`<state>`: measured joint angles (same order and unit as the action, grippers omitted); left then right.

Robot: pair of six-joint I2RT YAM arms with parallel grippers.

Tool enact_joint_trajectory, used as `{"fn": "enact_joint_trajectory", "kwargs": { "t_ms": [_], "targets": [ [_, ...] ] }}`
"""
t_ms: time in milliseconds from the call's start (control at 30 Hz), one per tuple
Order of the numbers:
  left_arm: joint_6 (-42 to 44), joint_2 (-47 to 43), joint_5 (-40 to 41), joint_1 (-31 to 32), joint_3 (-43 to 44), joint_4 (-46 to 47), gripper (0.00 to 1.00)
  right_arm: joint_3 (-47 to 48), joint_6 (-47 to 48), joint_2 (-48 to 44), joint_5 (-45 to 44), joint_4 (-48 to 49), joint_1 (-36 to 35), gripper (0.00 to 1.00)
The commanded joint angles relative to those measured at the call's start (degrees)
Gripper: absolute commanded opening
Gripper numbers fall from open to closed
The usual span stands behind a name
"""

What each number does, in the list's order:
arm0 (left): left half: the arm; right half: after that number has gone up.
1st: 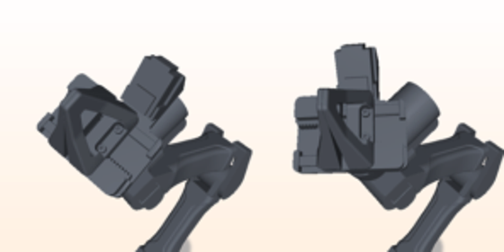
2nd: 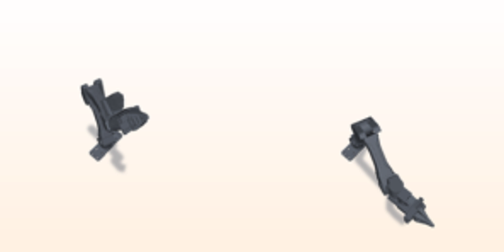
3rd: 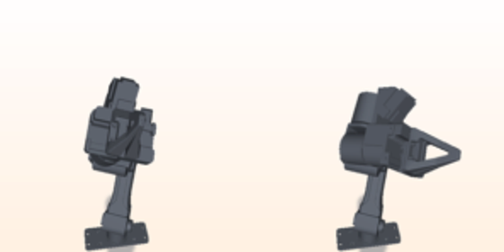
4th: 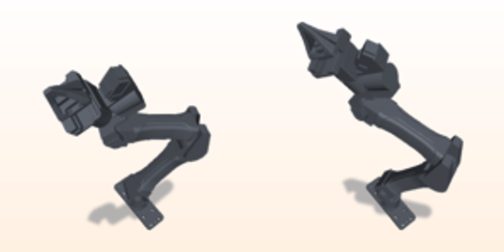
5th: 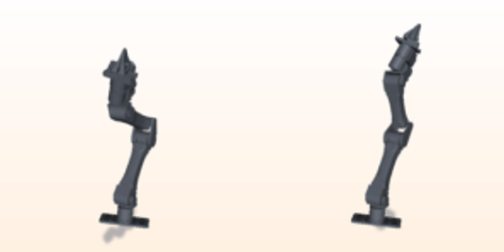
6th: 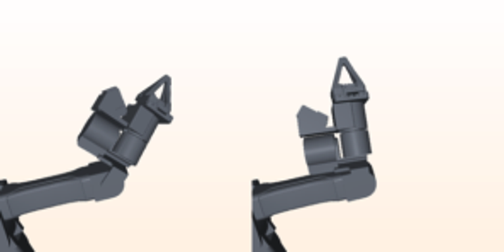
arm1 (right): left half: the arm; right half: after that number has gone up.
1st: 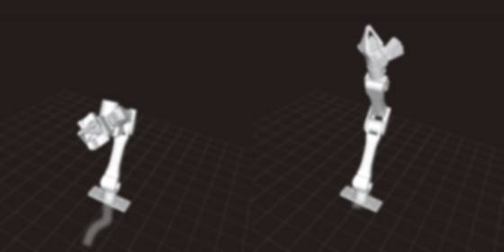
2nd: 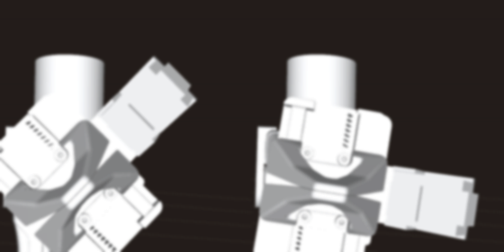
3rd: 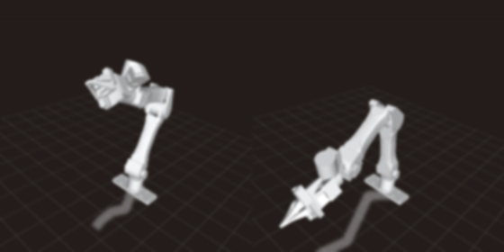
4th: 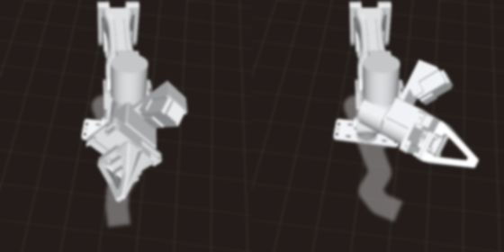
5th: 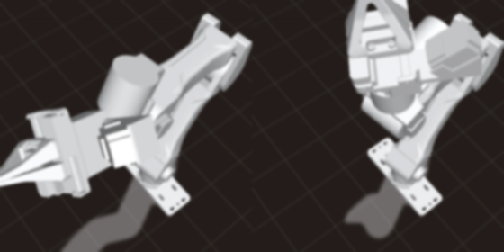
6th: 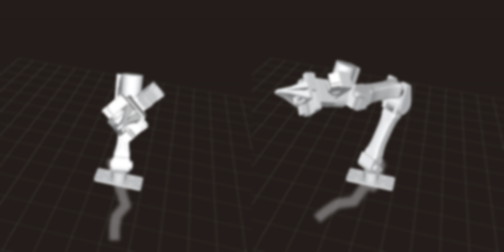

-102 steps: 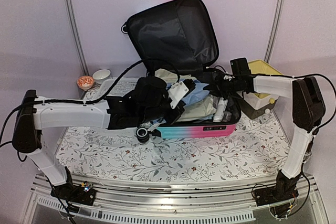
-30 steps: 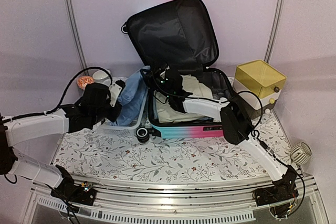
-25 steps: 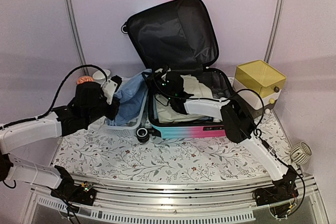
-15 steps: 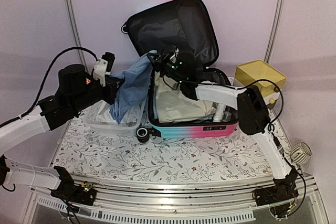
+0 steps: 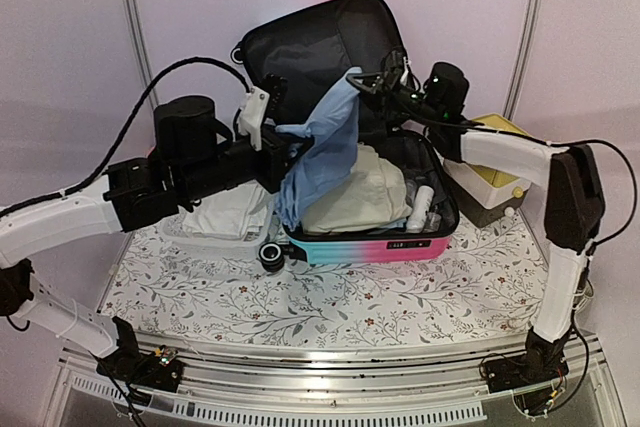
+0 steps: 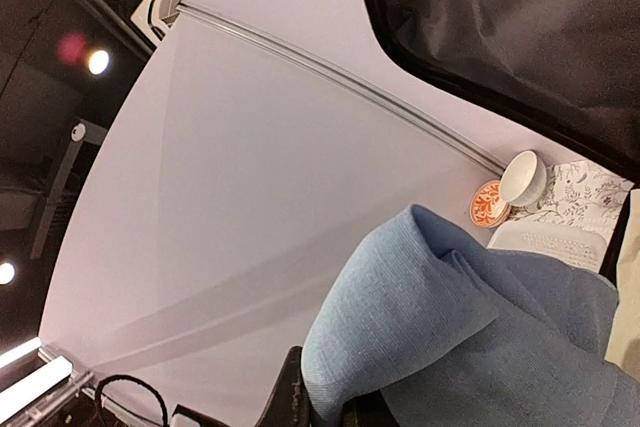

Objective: Open, take out, and arrange the luggage
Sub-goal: Place the clothes in the bin.

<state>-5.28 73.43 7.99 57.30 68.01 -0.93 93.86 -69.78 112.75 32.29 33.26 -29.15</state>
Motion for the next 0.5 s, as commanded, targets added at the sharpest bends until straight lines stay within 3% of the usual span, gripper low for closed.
{"fn": "enact_joint_trajectory", "kwargs": {
  "t_ms": [0, 133, 267, 467],
  "targets": [
    [-2.74, 2.97, -0.57, 7.88, 4.43, 5.94, 0.0, -4.98, 5.48, -10.77, -0.41, -4.71, 9.04, 0.01],
    [-7.26, 6.34, 0.8, 11.21, 4.56, 13.43, 0.0, -5.2, 11.58, -16.42, -0.61, -15.92, 11.99, 0.01],
    [-17.03, 6.09, 0.95, 11.24, 0.42, 21.32, 0.0, 0.47, 18.21, -17.54, -5.31, -29.48, 11.9, 0.01],
    [-37.88, 0.59, 1.67, 3.91, -12.36, 26.53, 0.0, 13.61, 18.61, -3.22, -1.88, -36.75, 8.69, 0.01]
  ]
}}
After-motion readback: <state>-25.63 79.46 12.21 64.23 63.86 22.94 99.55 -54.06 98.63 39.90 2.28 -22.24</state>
